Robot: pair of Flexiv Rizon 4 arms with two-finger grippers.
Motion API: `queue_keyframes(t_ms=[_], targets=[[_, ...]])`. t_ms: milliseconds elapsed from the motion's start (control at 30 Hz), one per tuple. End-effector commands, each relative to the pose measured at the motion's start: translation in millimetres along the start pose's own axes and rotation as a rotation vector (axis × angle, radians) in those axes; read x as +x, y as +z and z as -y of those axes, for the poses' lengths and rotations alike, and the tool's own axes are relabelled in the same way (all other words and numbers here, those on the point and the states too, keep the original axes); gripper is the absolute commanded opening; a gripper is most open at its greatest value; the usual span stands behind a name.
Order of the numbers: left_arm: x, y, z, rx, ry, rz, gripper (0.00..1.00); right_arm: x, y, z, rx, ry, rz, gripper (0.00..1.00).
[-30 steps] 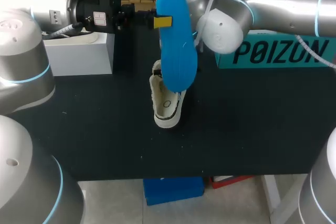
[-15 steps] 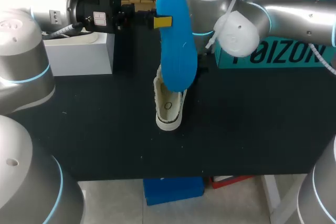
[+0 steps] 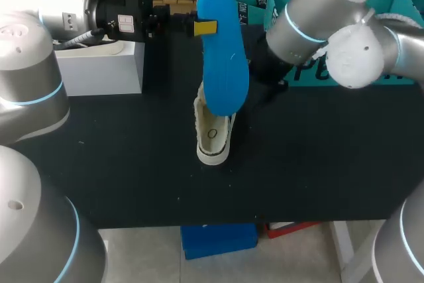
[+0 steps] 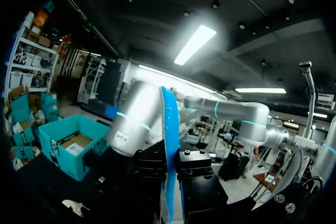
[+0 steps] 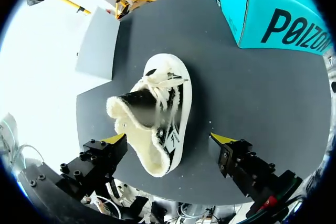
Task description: Take the shoe out of the shoebox, open the shoe tongue, remove and reinsert the insole, then place the shoe into the shoebox
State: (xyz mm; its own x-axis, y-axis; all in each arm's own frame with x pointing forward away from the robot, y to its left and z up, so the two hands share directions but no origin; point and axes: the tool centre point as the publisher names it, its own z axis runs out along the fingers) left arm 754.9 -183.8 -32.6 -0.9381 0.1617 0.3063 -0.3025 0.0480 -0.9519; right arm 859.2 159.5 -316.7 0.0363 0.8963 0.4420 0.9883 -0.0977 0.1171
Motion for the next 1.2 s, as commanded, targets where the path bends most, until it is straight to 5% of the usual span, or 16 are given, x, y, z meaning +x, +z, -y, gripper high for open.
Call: queue_keyframes(t_ms=[33, 633, 833, 1200], targets=[[0.2, 1.2, -1.1, 0.001, 0.002, 0.003, 0.00, -10.8, -19.2, 10.4, -0.042, 0.005, -0.264, 1.00], [0.2, 1.2, -1.1, 0.001, 0.002, 0.003, 0.00, -10.8, -19.2, 10.4, -0.042, 0.005, -0.264, 1.00], [0.2, 1.2, -1.1, 0.001, 0.002, 0.003, 0.00, -17.7, -30.5, 15.0, -0.050, 0.060, -0.476, 1.00], [0.2, 1.2, -1.1, 0.001, 0.002, 0.003, 0.00, -10.2, -54.6, 10.9, -0.088, 0.044, -0.667, 1.00]])
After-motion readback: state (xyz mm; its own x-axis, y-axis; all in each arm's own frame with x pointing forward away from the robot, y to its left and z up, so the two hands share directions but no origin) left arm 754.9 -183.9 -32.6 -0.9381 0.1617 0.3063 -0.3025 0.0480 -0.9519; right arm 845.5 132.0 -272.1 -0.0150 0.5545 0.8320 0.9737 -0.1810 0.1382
